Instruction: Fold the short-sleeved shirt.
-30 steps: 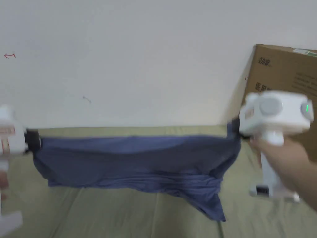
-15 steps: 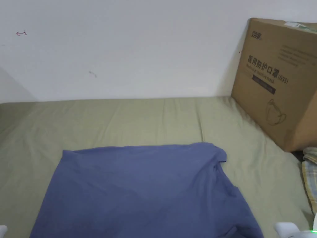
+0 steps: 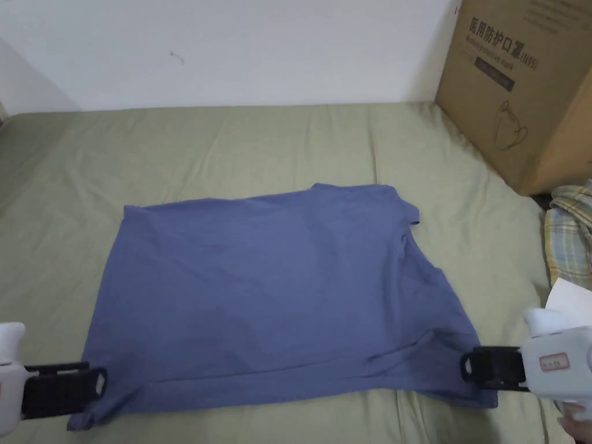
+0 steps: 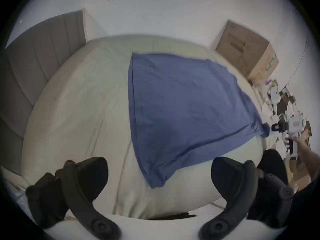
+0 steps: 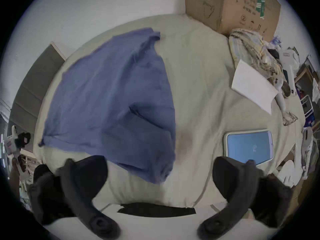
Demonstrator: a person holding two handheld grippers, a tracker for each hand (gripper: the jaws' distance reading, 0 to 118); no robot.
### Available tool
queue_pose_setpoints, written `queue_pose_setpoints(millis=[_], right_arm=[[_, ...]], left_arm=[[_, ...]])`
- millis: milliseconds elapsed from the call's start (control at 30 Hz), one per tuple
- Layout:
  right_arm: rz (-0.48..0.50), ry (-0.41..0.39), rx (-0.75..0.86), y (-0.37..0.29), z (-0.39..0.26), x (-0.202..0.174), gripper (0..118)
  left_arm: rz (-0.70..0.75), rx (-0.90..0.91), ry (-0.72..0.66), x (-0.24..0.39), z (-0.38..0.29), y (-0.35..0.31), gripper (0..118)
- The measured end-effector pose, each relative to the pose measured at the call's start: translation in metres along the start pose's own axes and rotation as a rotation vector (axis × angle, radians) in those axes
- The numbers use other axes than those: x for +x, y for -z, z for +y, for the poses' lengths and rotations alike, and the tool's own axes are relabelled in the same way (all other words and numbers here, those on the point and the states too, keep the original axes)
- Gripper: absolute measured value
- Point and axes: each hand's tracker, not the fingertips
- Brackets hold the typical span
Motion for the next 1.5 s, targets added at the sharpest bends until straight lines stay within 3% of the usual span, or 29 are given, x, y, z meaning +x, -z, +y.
queue_pose_setpoints(millis=[133,233,267,300,333,367,467,533,567,600,633,667,833,867,900,933,967,1100,1167,1233,1267,1300,1367,1400,1433,1500], right_arm=[[-0.003,-0.027,0.094,-0.03,0.0,-0.017,114],[0.027,-0.056,0.091,-0.047,-0.003,-0.037,112],[0.041,-0.073,0.114,-0.052,-0.002,-0.043,95],[0.029,-0.092,0.153,-0.058,-0.002,-0.049,61],[0.006,-0.095,0.177,-0.06,-0.003,-0.055,15],[-0.017,-0.09,0.194,-0.062,-0.003,-0.059,0],[0.083,-0.052,0.163,-0.06,0.001,-0.065,0],[0.085,-0.038,0.156,-0.059,0.005,-0.065,0],[0.088,-0.039,0.144,-0.056,0.007,-0.064,0],[0.087,-0.044,0.131,-0.054,0.008,-0.064,0],[0.082,-0.051,0.122,-0.052,0.008,-0.064,0],[0.071,-0.06,0.116,-0.051,0.007,-0.063,0],[0.053,-0.065,0.079,-0.042,0.002,-0.059,0],[0.054,-0.057,0.074,-0.039,0.001,-0.058,0],[0.055,-0.044,0.068,-0.037,0.0,-0.056,0],[0.058,-0.029,0.062,-0.036,-0.001,-0.053,0],[0.059,-0.016,0.058,-0.034,-0.002,-0.05,0],[0.063,0.019,0.056,-0.03,-0.003,-0.039,0],[0.077,-0.01,0.053,-0.028,-0.001,-0.033,0],[0.023,-0.07,0.049,-0.026,0.0,-0.026,0],[0.0,-0.085,0.05,-0.024,0.001,-0.024,8],[-0.017,-0.097,0.035,-0.02,0.002,-0.021,31],[-0.048,-0.106,-0.051,-0.007,0.004,-0.014,114],[-0.059,-0.101,-0.08,0.004,0.006,-0.007,118],[-0.053,-0.113,-0.052,0.011,0.008,-0.005,112],[-0.078,-0.136,-0.117,0.025,0.011,-0.001,112]], left_arm=[[-0.006,0.051,-0.075,0.014,0.003,-0.019,118],[0.108,0.025,-0.07,0.021,0.005,-0.027,116],[0.128,0.0,-0.067,0.023,0.005,-0.029,106],[0.149,-0.008,-0.069,0.024,0.004,-0.028,83],[0.152,-0.004,-0.064,0.025,0.005,-0.027,43],[0.15,-0.031,-0.061,0.027,0.004,-0.024,0],[0.142,-0.111,-0.02,0.023,-0.003,-0.01,0],[0.18,-0.15,0.043,0.018,-0.002,0.002,0],[0.164,-0.169,0.066,0.019,-0.003,0.008,9],[0.151,-0.171,0.09,0.02,-0.004,0.015,40],[0.164,-0.179,0.103,0.021,-0.006,0.022,92],[0.187,-0.22,0.114,0.02,-0.008,0.03,118],[0.218,-0.338,0.038,0.002,-0.015,0.057,113],[0.227,-0.369,0.023,-0.001,-0.015,0.059,97],[0.195,-0.393,0.013,-0.004,-0.016,0.059,61],[0.175,-0.369,0.018,-0.005,-0.016,0.058,9],[0.168,-0.347,0.02,-0.005,-0.015,0.056,1],[0.131,-0.296,-0.016,0.0,-0.018,0.051,1],[0.13,-0.245,-0.014,0.004,-0.019,0.048,1],[0.117,-0.238,-0.025,0.017,-0.018,0.034,1],[0.11,-0.233,-0.033,0.02,-0.019,0.031,1],[0.108,-0.22,-0.043,0.024,-0.021,0.029,1],[0.102,-0.211,-0.053,0.02,-0.015,0.025,1],[0.101,-0.208,-0.059,0.021,-0.015,0.024,1],[0.11,-0.204,-0.056,0.022,-0.014,0.023,1],[0.114,-0.195,-0.053,0.021,-0.012,0.022,1]])
